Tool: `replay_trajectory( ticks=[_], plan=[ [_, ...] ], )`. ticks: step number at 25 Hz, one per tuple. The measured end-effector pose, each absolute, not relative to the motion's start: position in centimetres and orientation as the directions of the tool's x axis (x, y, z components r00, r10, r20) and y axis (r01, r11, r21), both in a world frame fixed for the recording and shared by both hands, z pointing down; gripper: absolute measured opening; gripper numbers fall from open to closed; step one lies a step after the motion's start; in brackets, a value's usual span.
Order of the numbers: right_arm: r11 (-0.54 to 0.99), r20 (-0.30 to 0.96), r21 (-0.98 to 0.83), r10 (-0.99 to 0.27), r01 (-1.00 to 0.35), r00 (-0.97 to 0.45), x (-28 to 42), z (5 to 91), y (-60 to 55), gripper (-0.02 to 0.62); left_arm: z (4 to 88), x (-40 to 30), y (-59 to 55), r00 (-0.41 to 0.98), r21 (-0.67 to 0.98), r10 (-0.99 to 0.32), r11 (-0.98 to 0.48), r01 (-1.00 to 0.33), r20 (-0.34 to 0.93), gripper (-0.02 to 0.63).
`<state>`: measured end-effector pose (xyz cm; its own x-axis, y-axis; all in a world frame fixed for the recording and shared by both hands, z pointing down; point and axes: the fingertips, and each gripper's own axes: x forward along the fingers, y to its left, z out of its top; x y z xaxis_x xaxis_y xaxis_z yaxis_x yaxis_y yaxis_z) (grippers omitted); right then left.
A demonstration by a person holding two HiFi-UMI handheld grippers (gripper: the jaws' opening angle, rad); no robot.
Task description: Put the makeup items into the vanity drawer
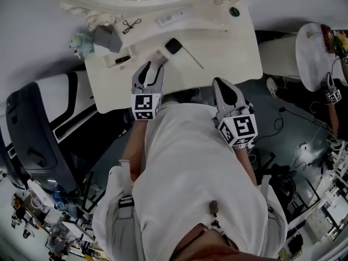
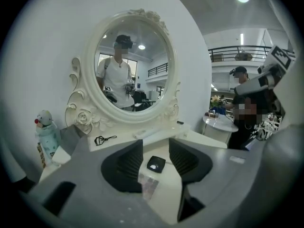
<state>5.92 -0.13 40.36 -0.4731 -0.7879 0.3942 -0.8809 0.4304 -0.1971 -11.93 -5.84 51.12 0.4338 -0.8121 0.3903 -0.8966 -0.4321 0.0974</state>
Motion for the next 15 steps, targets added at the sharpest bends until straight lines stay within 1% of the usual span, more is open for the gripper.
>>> replay_trajectory(
  ticks=[3, 7, 12, 15],
  plan=[
    [0.405, 0.408, -0.191, -0.795, -0.894, -0.448, 5.7, 40.7, -0.3, 0.008, 54.6, -12.4, -6.2, 0.447, 0.091, -0.757, -0.464, -0.881, 0.476, 0.225],
    [0.378, 0.428, -0.185, -0.8, -0.907, -0.421, 5.2, 41.1, -0.6, 0.008, 58.0, -13.0, -6.6, 0.462, 0.113, -0.701, -0.484, -0.868, 0.543, 0.249],
    [0.33, 0.444, -0.188, -0.812, -0.925, -0.38, 5.0, 41.5, -1.0, 0.008, 62.1, -13.8, -7.0, 0.463, 0.115, -0.637, -0.509, -0.853, 0.616, 0.307],
    [0.309, 0.453, -0.191, -0.815, -0.932, -0.363, 4.7, 41.9, -1.4, 0.008, 64.3, -14.2, -7.6, 0.463, 0.124, -0.595, -0.52, -0.845, 0.657, 0.324]
  ],
)
